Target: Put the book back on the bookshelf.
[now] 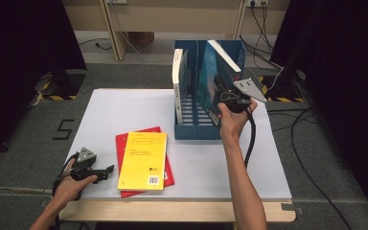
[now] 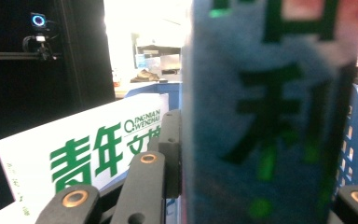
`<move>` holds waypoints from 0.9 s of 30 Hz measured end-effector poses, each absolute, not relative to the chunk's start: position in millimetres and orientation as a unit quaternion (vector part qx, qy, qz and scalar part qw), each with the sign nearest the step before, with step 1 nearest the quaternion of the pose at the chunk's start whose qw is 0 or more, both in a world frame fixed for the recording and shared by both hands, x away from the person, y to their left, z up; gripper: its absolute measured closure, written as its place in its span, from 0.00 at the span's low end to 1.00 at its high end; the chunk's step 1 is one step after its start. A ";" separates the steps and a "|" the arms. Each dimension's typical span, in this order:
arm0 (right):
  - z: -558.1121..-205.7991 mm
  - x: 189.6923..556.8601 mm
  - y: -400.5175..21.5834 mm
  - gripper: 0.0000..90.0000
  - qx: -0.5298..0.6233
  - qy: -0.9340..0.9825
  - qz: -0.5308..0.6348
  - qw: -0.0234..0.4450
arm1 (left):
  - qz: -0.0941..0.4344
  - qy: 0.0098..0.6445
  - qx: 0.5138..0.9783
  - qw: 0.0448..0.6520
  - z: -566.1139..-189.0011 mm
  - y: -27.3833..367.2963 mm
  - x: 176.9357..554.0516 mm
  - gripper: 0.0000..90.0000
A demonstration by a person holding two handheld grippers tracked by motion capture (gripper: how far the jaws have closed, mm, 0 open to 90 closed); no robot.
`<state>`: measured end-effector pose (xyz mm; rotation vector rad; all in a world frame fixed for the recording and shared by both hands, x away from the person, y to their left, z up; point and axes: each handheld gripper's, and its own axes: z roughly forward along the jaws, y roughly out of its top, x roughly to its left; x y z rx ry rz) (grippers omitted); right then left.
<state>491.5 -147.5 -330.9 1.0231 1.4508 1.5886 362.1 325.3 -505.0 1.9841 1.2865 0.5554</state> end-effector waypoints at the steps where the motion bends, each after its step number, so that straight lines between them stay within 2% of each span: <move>1: -331.4 492.7 -146.7 0.83 0.400 0.565 0.619 0.372 | 0.215 0.496 0.765 0.349 -505.1 325.3 362.1 0.15; 18: -326.0 490.5 -162.1 0.83 0.408 0.546 0.632 0.369 | 0.215 0.496 0.766 0.348 -505.1 325.1 362.2 0.15; 27: -333.9 500.8 -145.6 0.82 0.413 0.554 0.621 0.370 | 0.215 0.496 0.766 0.348 -505.1 325.2 362.1 0.15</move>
